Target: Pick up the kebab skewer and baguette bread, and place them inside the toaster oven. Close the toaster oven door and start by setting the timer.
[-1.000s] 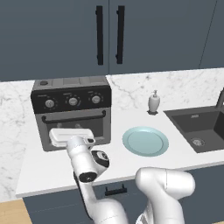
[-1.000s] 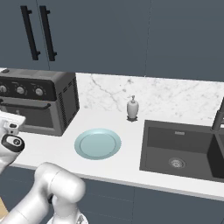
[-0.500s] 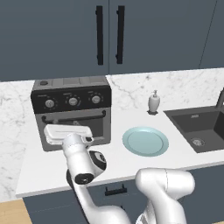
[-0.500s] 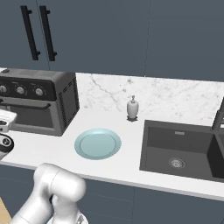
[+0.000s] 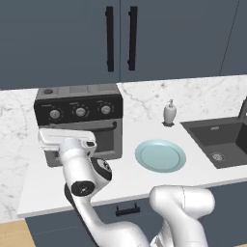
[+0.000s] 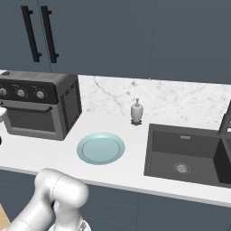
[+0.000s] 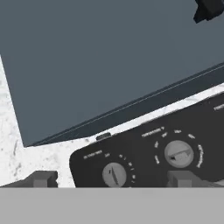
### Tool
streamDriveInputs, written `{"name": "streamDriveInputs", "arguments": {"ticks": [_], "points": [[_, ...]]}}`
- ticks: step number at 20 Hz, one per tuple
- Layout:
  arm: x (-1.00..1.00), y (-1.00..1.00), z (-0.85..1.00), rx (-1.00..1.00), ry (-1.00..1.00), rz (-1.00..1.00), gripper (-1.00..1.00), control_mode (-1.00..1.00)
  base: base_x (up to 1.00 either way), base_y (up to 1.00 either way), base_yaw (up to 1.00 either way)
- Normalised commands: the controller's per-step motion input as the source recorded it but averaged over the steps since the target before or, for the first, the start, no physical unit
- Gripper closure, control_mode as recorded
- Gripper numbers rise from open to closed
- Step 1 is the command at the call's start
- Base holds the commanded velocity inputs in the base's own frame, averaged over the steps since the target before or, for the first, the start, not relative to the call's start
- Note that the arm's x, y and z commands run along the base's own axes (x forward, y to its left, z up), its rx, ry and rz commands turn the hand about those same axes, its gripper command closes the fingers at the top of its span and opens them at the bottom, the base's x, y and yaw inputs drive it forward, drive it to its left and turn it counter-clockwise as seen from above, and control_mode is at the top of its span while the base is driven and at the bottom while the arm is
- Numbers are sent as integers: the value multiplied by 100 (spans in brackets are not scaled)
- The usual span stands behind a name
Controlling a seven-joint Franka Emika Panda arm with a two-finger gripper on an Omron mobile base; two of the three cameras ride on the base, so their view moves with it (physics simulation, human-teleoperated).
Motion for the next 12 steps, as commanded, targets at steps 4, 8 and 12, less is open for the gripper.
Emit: {"name": "streamDriveInputs", "arguments": {"ticks": [4,8,12], "points": [[0,14,14,-25,2,0,-100,-100,0,0,0],[0,0,1,-21,0,-2,-100,-100,0,0,0],[0,0,0,-14,-3,-6,-100,-100,0,0,0]]}}
